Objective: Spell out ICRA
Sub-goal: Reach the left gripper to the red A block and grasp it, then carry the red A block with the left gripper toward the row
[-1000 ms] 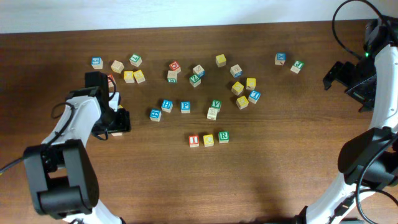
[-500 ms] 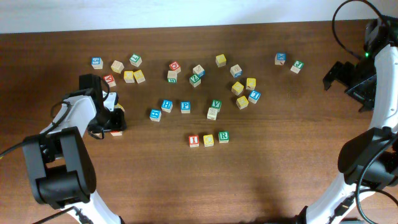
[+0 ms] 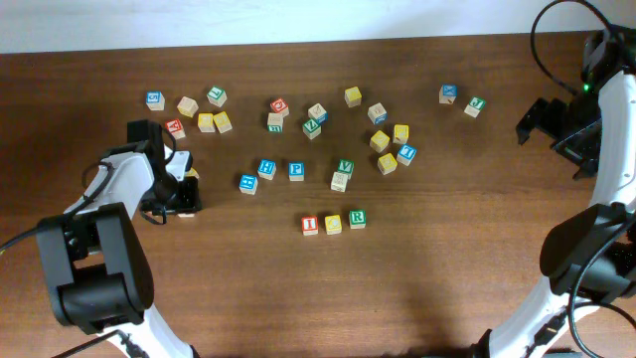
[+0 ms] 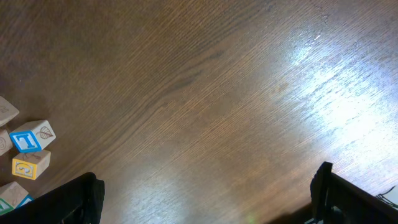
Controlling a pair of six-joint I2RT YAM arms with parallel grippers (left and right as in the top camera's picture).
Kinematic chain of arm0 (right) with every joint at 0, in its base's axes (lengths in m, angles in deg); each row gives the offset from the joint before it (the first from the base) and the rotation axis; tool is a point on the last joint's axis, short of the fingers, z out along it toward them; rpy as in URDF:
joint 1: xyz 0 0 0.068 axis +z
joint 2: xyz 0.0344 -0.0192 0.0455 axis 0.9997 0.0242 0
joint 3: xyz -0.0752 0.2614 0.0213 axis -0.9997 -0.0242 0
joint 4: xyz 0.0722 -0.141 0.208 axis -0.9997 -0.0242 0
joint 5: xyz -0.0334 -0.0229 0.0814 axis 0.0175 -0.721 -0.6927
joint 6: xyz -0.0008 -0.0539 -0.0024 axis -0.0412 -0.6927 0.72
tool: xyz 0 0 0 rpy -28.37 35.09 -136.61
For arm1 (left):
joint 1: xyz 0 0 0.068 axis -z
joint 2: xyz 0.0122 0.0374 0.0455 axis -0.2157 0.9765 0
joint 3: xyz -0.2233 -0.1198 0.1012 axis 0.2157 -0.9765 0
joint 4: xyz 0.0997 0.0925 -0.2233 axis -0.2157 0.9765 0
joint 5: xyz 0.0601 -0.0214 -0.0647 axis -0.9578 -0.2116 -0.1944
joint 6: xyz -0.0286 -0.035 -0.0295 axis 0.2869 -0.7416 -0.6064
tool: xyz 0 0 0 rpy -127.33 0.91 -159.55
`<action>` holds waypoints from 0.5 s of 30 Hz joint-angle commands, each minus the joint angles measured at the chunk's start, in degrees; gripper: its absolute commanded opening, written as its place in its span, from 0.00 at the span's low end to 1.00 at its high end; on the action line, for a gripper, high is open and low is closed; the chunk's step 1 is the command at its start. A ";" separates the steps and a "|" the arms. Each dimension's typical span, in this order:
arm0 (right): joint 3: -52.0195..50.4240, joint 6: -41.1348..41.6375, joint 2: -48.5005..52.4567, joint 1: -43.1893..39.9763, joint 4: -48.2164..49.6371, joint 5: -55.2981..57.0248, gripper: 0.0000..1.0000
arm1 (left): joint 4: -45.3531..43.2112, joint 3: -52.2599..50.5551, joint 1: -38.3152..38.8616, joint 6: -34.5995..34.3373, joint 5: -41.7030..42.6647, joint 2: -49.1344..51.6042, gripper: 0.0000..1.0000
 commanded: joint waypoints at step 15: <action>0.87 0.26 -0.63 -0.07 0.00 0.46 0.98 | 19.93 19.21 0.26 -6.91 22.73 1.73 0.18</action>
